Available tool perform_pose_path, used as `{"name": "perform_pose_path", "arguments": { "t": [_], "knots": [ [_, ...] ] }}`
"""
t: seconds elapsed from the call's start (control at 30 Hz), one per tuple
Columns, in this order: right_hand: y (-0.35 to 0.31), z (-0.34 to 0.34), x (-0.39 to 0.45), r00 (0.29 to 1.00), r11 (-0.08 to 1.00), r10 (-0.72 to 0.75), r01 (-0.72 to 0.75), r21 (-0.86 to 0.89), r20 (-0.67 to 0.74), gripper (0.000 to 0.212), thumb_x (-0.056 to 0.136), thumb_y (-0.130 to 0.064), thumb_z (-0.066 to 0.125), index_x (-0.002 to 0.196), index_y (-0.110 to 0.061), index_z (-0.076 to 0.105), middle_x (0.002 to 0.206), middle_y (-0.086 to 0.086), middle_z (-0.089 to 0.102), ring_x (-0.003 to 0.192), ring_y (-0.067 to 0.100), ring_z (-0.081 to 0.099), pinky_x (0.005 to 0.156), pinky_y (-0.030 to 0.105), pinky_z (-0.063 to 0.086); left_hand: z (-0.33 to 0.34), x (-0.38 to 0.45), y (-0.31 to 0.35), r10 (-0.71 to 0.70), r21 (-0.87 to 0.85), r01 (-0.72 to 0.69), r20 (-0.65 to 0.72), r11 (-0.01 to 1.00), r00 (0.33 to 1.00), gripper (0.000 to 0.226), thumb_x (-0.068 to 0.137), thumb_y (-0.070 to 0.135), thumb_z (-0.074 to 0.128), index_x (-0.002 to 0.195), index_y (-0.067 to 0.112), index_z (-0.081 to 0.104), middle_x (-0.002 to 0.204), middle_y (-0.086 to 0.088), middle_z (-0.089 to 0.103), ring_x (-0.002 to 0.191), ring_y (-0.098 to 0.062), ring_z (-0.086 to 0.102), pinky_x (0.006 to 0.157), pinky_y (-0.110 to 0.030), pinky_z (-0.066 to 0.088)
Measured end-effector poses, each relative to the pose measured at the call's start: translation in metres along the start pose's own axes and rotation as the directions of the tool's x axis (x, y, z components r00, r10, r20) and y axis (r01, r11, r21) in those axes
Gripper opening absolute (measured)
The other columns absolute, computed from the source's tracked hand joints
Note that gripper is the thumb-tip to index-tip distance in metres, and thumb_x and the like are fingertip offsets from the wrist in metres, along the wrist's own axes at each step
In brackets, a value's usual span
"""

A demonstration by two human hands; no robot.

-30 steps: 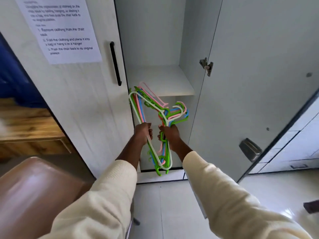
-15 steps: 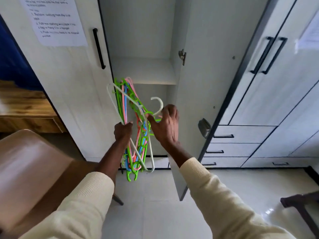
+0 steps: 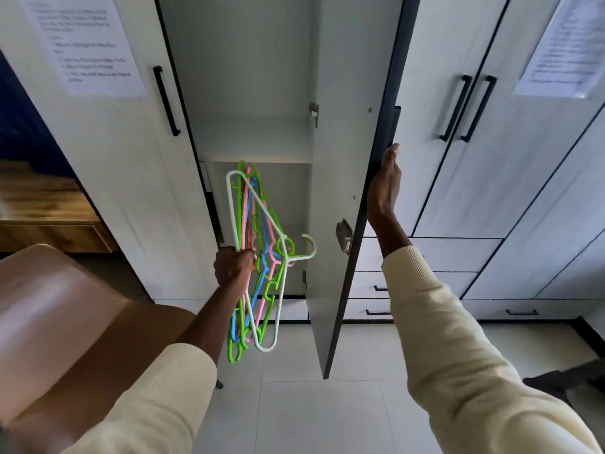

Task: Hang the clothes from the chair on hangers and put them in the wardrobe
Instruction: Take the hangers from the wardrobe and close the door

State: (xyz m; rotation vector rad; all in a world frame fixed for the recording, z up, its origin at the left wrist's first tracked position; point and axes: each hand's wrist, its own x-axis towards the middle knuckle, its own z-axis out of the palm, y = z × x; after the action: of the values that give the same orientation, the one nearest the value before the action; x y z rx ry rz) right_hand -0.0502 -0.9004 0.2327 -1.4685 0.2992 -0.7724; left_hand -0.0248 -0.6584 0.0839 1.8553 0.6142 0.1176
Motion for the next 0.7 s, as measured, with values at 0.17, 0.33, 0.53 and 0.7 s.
{"name": "perform_pose_path", "arguments": {
  "t": [0.17, 0.33, 0.53, 0.7],
  "knots": [
    [0.007, 0.027, -0.016, 0.996, 0.988, 0.035, -0.023, 0.15, -0.08, 0.05, 0.106, -0.043, 0.03, 0.096, -0.01, 0.066, 0.097, 0.013, 0.067, 0.105, 0.007, 0.021, 0.076, 0.03, 0.046, -0.015, -0.002, -0.003, 0.038, -0.023, -0.04, -0.067, 0.999, 0.997, 0.036, 0.081, 0.039, 0.076, 0.091, 0.005, 0.069, 0.077, -0.009, 0.064, 0.076, -0.03, 0.06, 0.071, -0.031, 0.046],
    [0.018, 0.084, -0.043, 0.999, 0.977, -0.036, 0.031, 0.213, 0.017, 0.049, 0.105, -0.045, 0.034, 0.071, -0.009, 0.033, 0.068, 0.004, 0.026, 0.061, 0.014, 0.024, 0.057, 0.028, 0.026, -0.043, 0.018, -0.011, 0.006, -0.013, -0.008, -0.177, 1.0, 0.984, 0.028, 0.08, 0.028, 0.072, 0.093, 0.003, 0.069, 0.087, -0.015, 0.068, 0.089, -0.037, 0.066, 0.07, -0.032, 0.045],
    [0.036, 0.183, -0.06, 0.903, 0.962, -0.13, 0.016, 0.272, 0.41, 0.051, 0.105, -0.043, 0.037, 0.07, -0.007, 0.036, 0.066, 0.012, 0.032, 0.059, 0.02, 0.029, 0.049, 0.026, 0.026, -0.074, 0.061, -0.02, -0.036, -0.034, 0.025, -0.363, 0.999, 0.931, 0.028, 0.084, 0.024, 0.065, 0.103, 0.004, 0.065, 0.102, -0.019, 0.067, 0.097, -0.04, 0.062, 0.071, -0.033, 0.038],
    [0.047, 0.294, -0.04, 0.793, 0.991, -0.115, 0.048, 0.127, 0.598, 0.045, 0.104, -0.041, 0.038, 0.074, -0.009, 0.048, 0.064, 0.012, 0.051, 0.054, 0.018, 0.046, 0.051, 0.026, 0.036, -0.1, 0.122, -0.024, -0.079, -0.093, 0.044, -0.408, 0.995, 0.91, 0.022, 0.08, 0.023, 0.061, 0.096, 0.008, 0.06, 0.096, -0.016, 0.067, 0.091, -0.038, 0.064, 0.075, -0.039, 0.049]
  ]
}}
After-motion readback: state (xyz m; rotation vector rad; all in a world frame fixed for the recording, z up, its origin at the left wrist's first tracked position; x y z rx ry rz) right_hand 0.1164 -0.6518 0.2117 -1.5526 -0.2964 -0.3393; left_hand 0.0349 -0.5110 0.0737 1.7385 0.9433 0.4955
